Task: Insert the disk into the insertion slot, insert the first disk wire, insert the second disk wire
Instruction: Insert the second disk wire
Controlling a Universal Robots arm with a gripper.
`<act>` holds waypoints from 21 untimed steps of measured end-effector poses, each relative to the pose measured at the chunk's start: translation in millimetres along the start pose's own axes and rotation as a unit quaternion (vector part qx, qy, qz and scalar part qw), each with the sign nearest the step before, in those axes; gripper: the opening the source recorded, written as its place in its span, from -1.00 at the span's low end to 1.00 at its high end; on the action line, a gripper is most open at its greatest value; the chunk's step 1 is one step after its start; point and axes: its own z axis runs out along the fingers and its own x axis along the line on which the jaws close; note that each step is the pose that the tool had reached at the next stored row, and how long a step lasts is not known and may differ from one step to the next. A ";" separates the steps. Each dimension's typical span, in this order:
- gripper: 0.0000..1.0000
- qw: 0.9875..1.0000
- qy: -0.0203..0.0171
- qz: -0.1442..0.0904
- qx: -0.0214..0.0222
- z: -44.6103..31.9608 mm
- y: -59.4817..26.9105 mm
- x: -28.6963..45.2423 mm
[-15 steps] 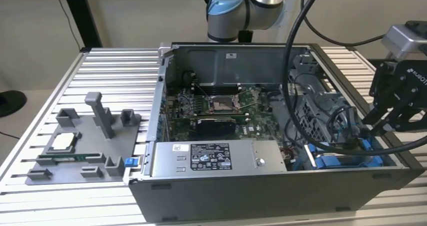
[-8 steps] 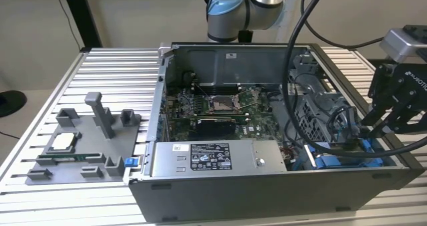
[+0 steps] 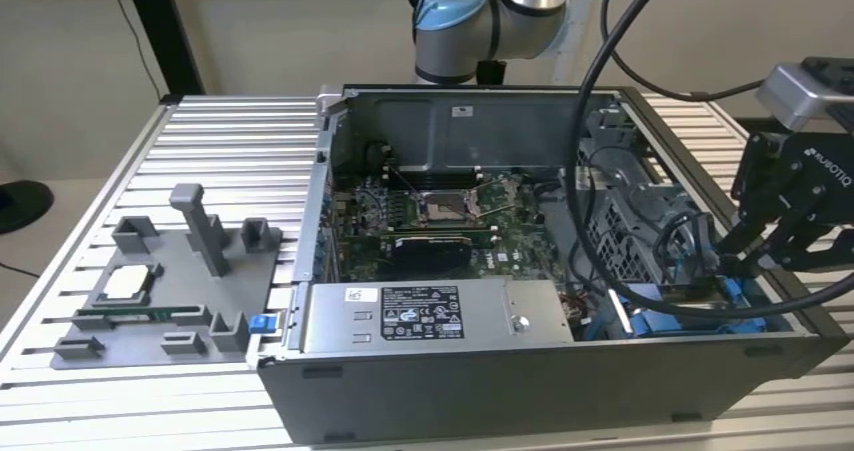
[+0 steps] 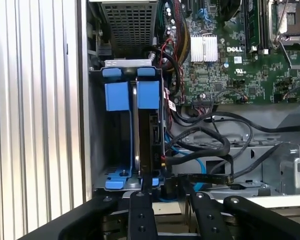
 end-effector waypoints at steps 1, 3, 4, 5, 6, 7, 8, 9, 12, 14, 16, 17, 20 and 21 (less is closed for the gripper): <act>1.00 1.000 0.000 0.000 -0.002 0.1 -0.4 -0.1; 1.00 1.000 0.000 0.000 -0.003 0.3 -1.1 -0.2; 1.00 1.000 0.000 0.000 -0.003 0.3 -1.5 -0.2; 1.00 1.000 0.000 0.000 -0.003 0.3 -1.7 -0.2; 1.00 1.000 0.000 0.000 -0.003 0.4 -1.9 -0.2; 1.00 1.000 0.000 0.000 -0.003 0.4 -2.1 -0.2; -1.00 1.000 0.000 0.000 -0.003 0.4 -2.2 -0.2; -1.00 1.000 0.000 0.000 -0.003 0.4 -2.3 -0.2; -1.00 1.000 0.000 0.000 -0.003 0.4 -2.4 -0.2; -1.00 1.000 0.000 0.000 -0.003 0.4 -2.4 -0.2; -1.00 1.000 0.000 0.000 -0.003 0.4 -2.4 -0.4; -1.00 1.000 0.000 0.000 -0.003 0.3 -2.4 -0.5; -1.00 1.000 0.000 0.000 -0.003 -2.9 -1.8 -0.7; -1.00 1.000 0.000 0.000 -0.003 -6.1 -1.1 -0.8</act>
